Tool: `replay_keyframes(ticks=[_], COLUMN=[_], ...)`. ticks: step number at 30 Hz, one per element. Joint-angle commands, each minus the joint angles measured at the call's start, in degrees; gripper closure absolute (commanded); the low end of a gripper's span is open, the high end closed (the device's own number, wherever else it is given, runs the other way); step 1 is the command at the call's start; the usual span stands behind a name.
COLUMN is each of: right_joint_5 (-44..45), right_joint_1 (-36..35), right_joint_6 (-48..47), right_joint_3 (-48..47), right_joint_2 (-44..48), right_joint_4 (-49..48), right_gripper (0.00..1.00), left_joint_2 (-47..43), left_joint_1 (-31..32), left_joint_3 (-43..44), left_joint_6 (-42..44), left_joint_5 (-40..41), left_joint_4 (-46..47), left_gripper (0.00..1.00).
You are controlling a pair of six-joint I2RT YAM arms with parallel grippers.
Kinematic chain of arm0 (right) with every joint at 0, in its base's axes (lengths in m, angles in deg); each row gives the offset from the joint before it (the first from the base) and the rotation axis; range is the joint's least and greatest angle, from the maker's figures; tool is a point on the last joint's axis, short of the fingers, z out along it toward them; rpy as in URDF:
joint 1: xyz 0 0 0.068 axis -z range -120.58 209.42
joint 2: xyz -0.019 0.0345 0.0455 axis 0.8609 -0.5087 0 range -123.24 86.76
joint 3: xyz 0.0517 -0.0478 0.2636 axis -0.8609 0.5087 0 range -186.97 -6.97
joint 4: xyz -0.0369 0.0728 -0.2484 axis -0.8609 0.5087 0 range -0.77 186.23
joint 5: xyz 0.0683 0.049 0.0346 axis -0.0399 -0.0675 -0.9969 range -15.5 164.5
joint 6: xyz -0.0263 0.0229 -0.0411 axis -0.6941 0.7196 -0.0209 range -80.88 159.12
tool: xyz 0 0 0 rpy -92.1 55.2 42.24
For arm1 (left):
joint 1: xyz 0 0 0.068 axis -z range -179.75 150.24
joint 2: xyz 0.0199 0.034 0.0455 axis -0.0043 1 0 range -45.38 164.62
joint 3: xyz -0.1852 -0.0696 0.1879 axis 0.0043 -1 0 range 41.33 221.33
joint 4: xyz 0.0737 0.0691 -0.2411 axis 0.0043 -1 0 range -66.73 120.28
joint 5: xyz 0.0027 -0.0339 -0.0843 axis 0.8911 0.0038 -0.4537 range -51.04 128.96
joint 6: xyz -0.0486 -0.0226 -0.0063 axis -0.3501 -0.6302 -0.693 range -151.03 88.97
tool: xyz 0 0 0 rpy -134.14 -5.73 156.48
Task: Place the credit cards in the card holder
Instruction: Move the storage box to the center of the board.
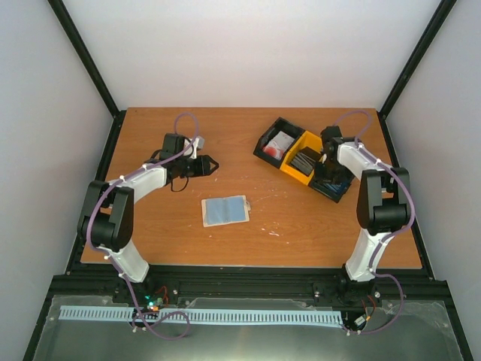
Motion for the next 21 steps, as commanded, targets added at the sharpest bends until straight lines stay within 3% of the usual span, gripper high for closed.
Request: replay_keyframes(ticks=[1,6,12,21], right_joint_5=[-3.36,-5.07,-5.25,8.45], right_joint_1=[-3.85,-8.29,-17.74,-17.81], right_joint_6=[1.72,6.08,12.55,9.69], right_joint_3=[3.4,4.58,-0.62,-1.41], right_joint_2=[2.03,2.14,0.13,3.5], right_joint_4=[0.1,-0.38,-1.15,4.58], right_gripper=[0.71,0.71,0.7,0.67], left_joint_2=[-1.74,-2.51,-3.51,-4.95], left_joint_1=[-0.36,-0.27,-0.36,-0.31], left_joint_3=[-0.63,-1.72,-3.56,-6.7], left_joint_6=[0.94,0.97,0.32,-1.21], left_joint_5=[0.09,0.2,-0.16,-0.77], left_joint_4=[1.5,1.9,3.09,5.73], left_gripper=[0.5,0.5,0.5,0.5])
